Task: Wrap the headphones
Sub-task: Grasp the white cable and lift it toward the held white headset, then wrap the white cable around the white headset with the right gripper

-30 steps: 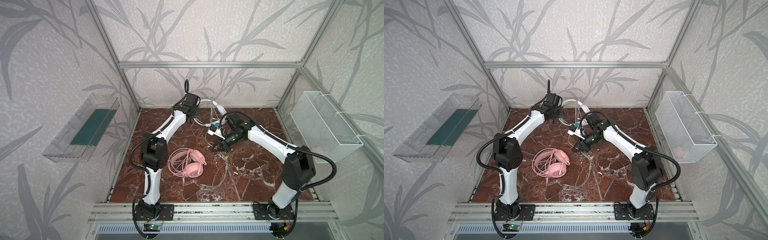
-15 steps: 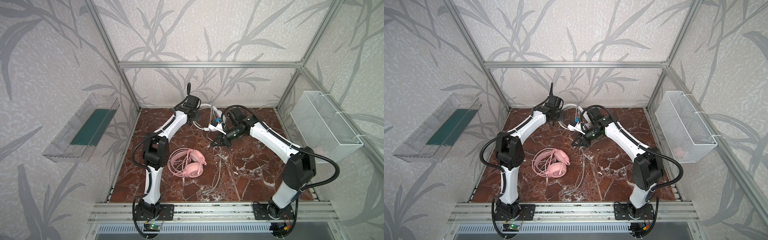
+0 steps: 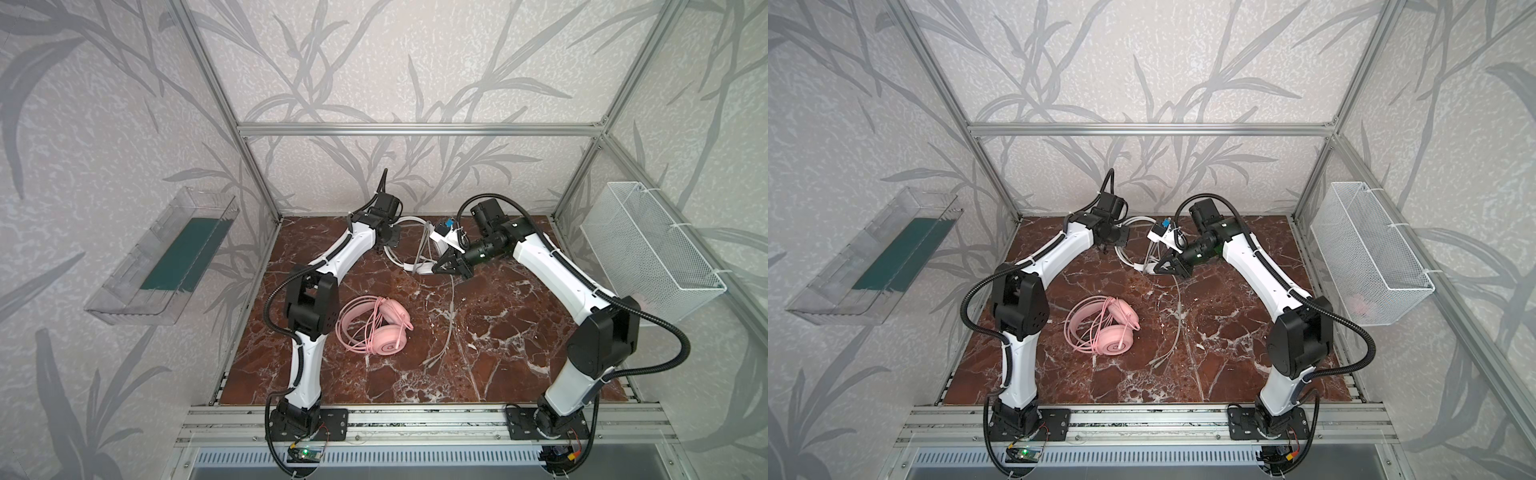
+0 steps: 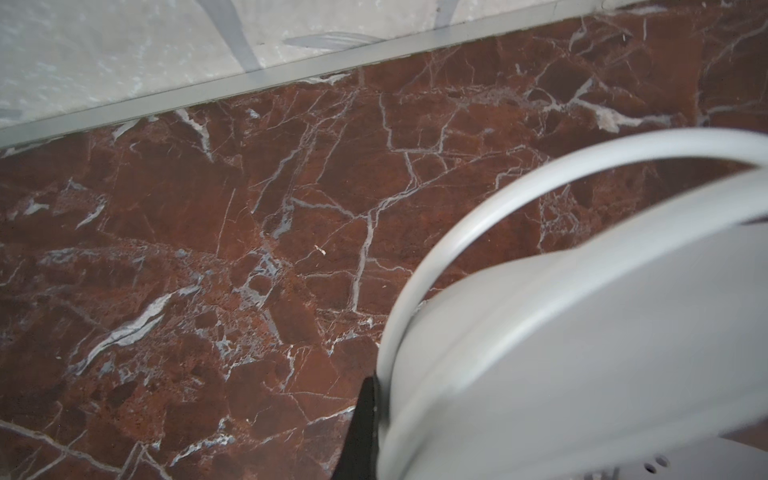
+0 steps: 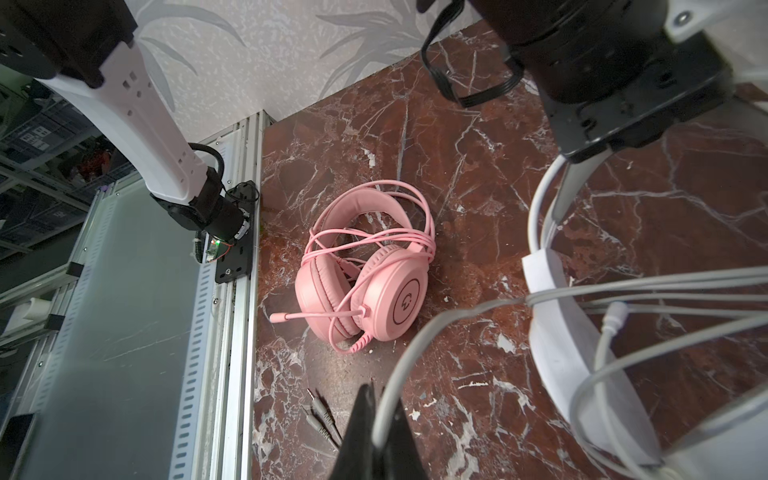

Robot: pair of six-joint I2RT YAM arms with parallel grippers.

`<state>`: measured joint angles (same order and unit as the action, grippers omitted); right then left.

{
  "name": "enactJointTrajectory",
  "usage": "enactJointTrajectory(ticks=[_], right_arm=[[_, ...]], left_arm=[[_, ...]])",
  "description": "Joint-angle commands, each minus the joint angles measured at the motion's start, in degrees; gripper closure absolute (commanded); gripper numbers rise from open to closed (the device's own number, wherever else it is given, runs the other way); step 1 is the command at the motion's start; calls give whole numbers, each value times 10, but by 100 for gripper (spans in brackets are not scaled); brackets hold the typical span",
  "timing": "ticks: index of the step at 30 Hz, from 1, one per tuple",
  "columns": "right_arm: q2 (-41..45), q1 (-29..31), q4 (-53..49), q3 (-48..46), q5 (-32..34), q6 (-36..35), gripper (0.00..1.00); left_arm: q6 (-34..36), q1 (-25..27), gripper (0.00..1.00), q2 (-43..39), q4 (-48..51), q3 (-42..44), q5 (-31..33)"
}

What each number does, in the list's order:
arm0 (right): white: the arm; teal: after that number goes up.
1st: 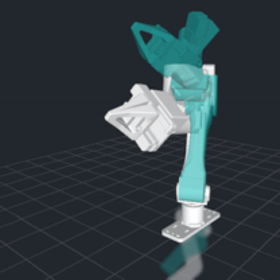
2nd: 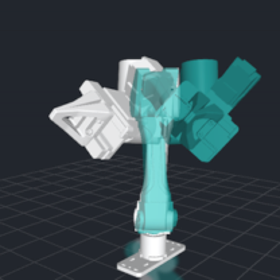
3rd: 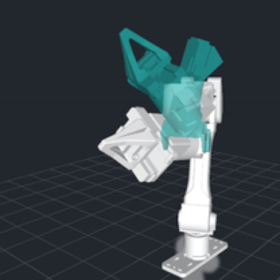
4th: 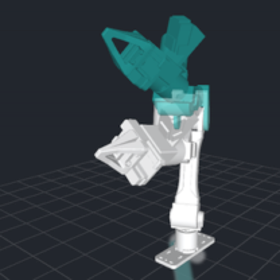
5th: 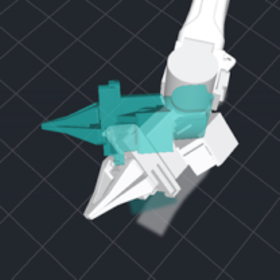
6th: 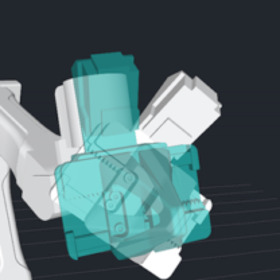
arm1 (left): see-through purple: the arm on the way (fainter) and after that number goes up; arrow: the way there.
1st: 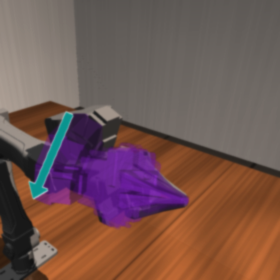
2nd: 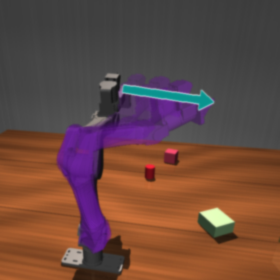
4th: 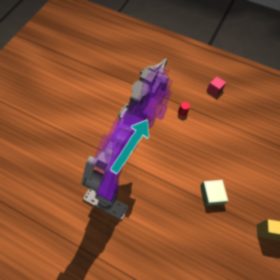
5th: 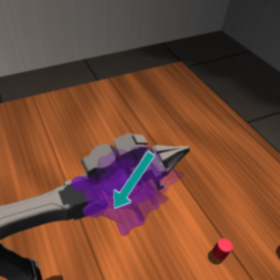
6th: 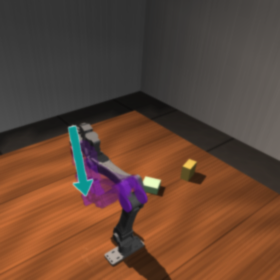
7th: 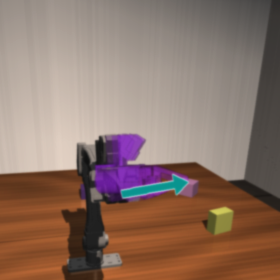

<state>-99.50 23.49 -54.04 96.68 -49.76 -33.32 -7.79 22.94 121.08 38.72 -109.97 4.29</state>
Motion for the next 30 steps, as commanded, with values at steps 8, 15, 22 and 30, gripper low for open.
enactJointTrajectory(ticks=[8, 15, 22, 30], right_arm=[[-14, -30, -41, 63, 67, -45, 100], [-52, -32, -74, 122, 125, -53, 100], [-77, -33, -48, 150, 162, -36, 100], [-93, -49, -3, 151, 197, 1, 100]], left_arm=[[87, 9, 100, -14, 24, -2, -59], [119, 14, 100, -26, 26, 9, -84], [140, 20, 100, -39, 27, 26, -108], [148, 24, 100, -61, 18, 51, -134]])
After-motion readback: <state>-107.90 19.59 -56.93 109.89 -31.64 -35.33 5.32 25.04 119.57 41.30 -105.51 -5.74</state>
